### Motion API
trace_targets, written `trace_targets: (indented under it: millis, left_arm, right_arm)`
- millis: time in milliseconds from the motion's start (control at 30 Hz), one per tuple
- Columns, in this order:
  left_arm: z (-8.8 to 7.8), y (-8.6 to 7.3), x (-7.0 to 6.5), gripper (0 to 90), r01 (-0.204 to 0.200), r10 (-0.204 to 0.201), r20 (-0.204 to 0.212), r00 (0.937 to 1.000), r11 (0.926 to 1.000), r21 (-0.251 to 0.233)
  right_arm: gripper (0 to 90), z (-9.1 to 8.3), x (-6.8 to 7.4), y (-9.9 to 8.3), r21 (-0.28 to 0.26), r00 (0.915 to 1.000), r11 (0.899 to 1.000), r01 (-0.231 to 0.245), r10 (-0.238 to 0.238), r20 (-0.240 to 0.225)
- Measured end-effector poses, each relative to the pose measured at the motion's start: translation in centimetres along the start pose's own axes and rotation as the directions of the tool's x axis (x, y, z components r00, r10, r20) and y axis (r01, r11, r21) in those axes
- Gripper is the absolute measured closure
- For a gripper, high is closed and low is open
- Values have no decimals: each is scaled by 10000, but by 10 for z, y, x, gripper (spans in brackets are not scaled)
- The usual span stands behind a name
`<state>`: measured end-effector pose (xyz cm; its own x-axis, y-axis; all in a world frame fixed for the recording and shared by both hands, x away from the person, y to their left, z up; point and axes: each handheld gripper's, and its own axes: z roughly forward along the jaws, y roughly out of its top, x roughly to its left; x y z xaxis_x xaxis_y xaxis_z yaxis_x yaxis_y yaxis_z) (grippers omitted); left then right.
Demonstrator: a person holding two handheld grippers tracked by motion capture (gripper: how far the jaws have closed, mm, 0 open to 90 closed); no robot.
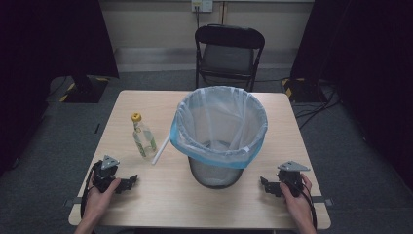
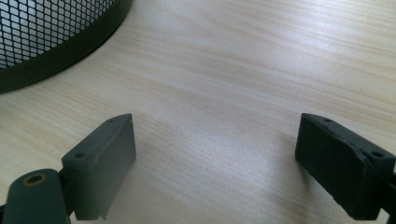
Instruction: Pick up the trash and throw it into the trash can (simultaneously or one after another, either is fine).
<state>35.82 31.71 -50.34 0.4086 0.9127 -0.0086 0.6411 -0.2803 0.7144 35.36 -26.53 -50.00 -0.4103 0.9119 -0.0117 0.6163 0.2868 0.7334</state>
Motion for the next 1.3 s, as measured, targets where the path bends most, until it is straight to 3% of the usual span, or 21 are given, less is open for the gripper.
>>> trace_targets:
  millis: [300, 500, 567, 767, 900, 967, 1033, 1100, 1133, 1300]
  left_arm:
    - [-2, -2, 0, 23, 99, -99, -15, 9999, 9999, -82]
    - [-9, -2, 4, 127, 137, -138, -151, 9998, 9999, -57]
    - [-12, -3, 7, 157, 482, -480, 146, 9987, 9988, -123]
    - [-18, 1, 5, 171, 611, -592, 403, 9974, 9970, -465]
    - [-19, 8, 0, 185, 396, -366, 405, 9985, 9964, -751]
    - [-20, 11, -2, 198, 548, -470, 852, 9953, 9943, -911]
    - [-20, 16, -3, 222, 443, -349, 1048, 9939, 9951, -884]
    - [-22, 21, 1, 249, 931, -791, 1213, 9895, 9890, -1147]
    - [-24, 24, 3, 247, 1147, -954, 1313, 9867, 9823, -1480]
    - [-22, 34, 8, 229, 1100, -898, 1294, 9875, 9812, -1588]
  right_arm:
    - [113, 0, 0, 0, -8, 10000, 10000, 18, -18, 4]
    - [113, 0, 0, 0, -11, 10000, 10000, 22, -22, 6]
    - [113, 0, 0, 0, -11, 10000, 10000, 17, -17, -3]
    - [113, 0, 0, 0, -8, 10000, 10000, 14, -14, 0]
    - [113, 0, 0, 0, 1, 10000, 10000, 9, -9, 4]
    - [113, 0, 0, 0, -1, 10000, 10000, 6, -6, -1]
    - [113, 0, 0, 0, 10, 10000, 10000, 9, -9, -15]
    - [113, 0, 0, 0, -1, 10000, 10000, 7, -7, 1]
    - [113, 0, 0, 0, 1, 10000, 10000, 6, -6, -3]
    - [113, 0, 0, 0, -2, 10000, 10000, 9, -9, 2]
